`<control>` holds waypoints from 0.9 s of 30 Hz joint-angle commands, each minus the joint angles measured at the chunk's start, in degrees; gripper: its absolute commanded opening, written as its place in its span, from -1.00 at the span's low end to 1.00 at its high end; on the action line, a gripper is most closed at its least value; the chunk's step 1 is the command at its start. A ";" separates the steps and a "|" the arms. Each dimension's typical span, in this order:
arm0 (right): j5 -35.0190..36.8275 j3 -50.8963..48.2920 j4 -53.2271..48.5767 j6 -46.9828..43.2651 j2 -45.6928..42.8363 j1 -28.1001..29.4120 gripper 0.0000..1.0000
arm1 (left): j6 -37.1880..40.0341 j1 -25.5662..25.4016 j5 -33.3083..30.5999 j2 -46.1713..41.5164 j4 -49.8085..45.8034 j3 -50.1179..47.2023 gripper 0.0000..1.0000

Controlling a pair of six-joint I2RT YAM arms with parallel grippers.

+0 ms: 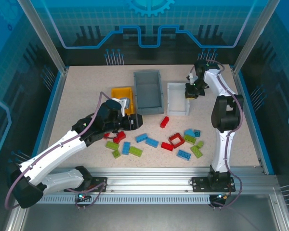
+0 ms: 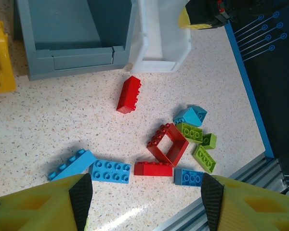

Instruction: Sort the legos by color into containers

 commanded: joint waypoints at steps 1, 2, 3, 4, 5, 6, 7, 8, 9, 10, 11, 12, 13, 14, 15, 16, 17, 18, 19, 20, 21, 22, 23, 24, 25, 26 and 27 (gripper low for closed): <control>0.90 1.38 -2.93 -1.52 2.52 1.07 -0.89 | -0.53 -0.39 0.96 0.42 -0.57 -0.44 0.29; 0.92 1.45 -2.54 -1.38 2.45 1.15 -0.84 | -0.55 -0.35 0.98 0.40 -0.57 -0.44 0.29; 1.05 1.50 -2.10 -1.13 2.23 1.38 -0.78 | -0.62 -0.33 0.89 0.42 -0.55 -0.43 0.29; 1.15 1.72 -1.86 -1.01 2.01 1.44 -0.71 | -0.65 -0.35 0.96 0.42 -0.54 -0.44 0.29; 1.43 2.09 -1.69 -0.69 1.71 1.63 -0.65 | -0.66 -0.37 0.93 0.42 -0.57 -0.42 0.29; 2.05 2.41 -1.59 -0.42 1.40 1.83 -0.59 | -0.64 -0.35 1.00 0.36 -0.57 -0.44 0.29; 2.69 2.72 -1.51 -0.07 0.99 2.02 -0.53 | -0.65 -0.35 1.01 0.35 -0.59 -0.44 0.29; 3.39 2.90 -1.34 0.41 0.44 2.13 -0.46 | -0.65 -0.35 0.88 0.21 -0.66 -0.39 0.29; 4.08 2.85 -1.04 0.85 -0.44 2.17 -0.40 | -0.72 -0.37 0.87 0.14 -0.71 -0.44 0.29; 4.41 2.67 -0.74 1.24 -1.40 2.22 -0.34 | -0.82 -0.40 0.87 0.08 -0.78 -0.44 0.29; 4.97 2.43 -0.39 1.70 -2.59 2.22 -0.27 | -0.91 -0.34 0.87 -0.02 -0.66 -0.53 0.30; 5.97 2.15 -0.11 2.23 -3.96 2.23 -0.22 | -0.95 -0.33 0.87 -0.11 -0.66 -0.61 0.30; 6.93 1.77 0.20 2.63 -5.23 2.26 -0.19 | -0.98 -0.46 0.88 -0.17 -0.66 -0.57 0.30; 8.21 1.18 0.57 3.44 -6.76 2.22 -0.14 | -0.99 -0.54 0.88 -0.26 -0.59 -0.55 0.30; 9.39 0.29 1.16 4.08 -8.67 2.22 -0.10 | -0.99 -0.67 0.72 -0.39 -0.66 -0.60 0.30; 10.15 -0.90 1.92 4.92 -10.61 2.23 -0.08 | -1.10 -0.75 0.63 -0.46 -0.65 -0.57 0.30; 10.94 -2.79 3.25 5.98 -13.20 2.37 -0.07 | -1.10 -0.88 0.48 -0.62 -0.66 -0.53 0.30; 11.55 -4.78 4.62 6.79 -15.85 2.66 -0.07 | -1.08 -1.02 0.27 -0.74 -0.66 -0.59 0.30; 12.39 -7.52 6.34 7.82 -18.90 3.44 -0.06 | -1.13 -1.20 0.05 -0.88 -0.62 -0.66 0.30; 13.74 -10.15 7.72 9.34 -21.93 4.42 -0.05 | -1.08 -1.47 -0.21 -1.09 -0.44 -0.90 0.29; 14.52 -13.90 9.72 11.09 -25.10 5.80 -0.05 | -1.06 -1.76 -0.53 -1.31 -0.32 -1.25 0.29; 14.64 -17.15 11.72 13.06 -27.92 7.12 -0.05 | -1.00 -2.03 -0.98 -1.65 -0.16 -1.61 0.29; 15.32 -21.40 13.74 16.01 -30.92 8.93 -0.06 | -0.86 -2.54 -1.62 -2.17 0.02 -2.11 0.28; 15.85 -25.11 15.57 18.56 -33.51 10.73 -0.07 | -0.63 -3.04 -2.43 -2.67 0.13 -2.62 0.28; 16.39 -29.23 17.81 21.27 -36.16 13.30 -0.07 | -0.37 -3.77 -3.42 -3.49 0.35 -3.28 0.29; 17.08 -33.81 20.58 23.99 -38.79 16.05 -0.05 | 0.06 -4.53 -3.99 -4.46 1.06 -4.23 0.30; 17.26 -37.28 23.17 26.22 -40.67 18.12 -0.02 | 0.40 -5.25 -4.57 -5.50 1.87 -5.16 0.31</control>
